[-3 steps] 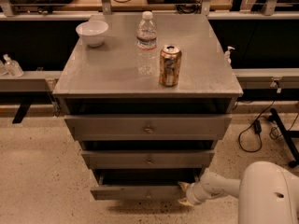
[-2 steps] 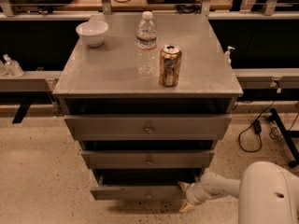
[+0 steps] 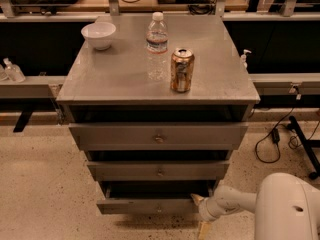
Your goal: Open bottom drawer
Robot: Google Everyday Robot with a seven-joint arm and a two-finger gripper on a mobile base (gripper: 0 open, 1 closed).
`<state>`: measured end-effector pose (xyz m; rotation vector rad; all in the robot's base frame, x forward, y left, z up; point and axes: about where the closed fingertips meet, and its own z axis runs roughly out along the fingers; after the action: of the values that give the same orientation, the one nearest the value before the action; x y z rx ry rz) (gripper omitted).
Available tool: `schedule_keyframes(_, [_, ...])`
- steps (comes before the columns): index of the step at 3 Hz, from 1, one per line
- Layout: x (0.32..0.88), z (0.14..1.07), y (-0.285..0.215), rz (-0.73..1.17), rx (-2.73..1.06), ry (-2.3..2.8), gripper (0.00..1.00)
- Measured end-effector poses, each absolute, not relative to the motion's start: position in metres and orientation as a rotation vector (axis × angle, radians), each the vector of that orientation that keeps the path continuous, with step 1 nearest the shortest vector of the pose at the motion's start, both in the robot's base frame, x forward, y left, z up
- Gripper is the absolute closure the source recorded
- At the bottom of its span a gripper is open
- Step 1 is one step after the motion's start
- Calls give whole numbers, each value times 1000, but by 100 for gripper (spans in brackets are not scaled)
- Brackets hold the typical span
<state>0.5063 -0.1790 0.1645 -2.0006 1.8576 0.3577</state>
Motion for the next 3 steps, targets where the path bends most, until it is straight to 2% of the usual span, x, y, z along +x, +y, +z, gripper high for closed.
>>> schedule_keyframes(3, [527,159,-168,470,-2041,1865,0])
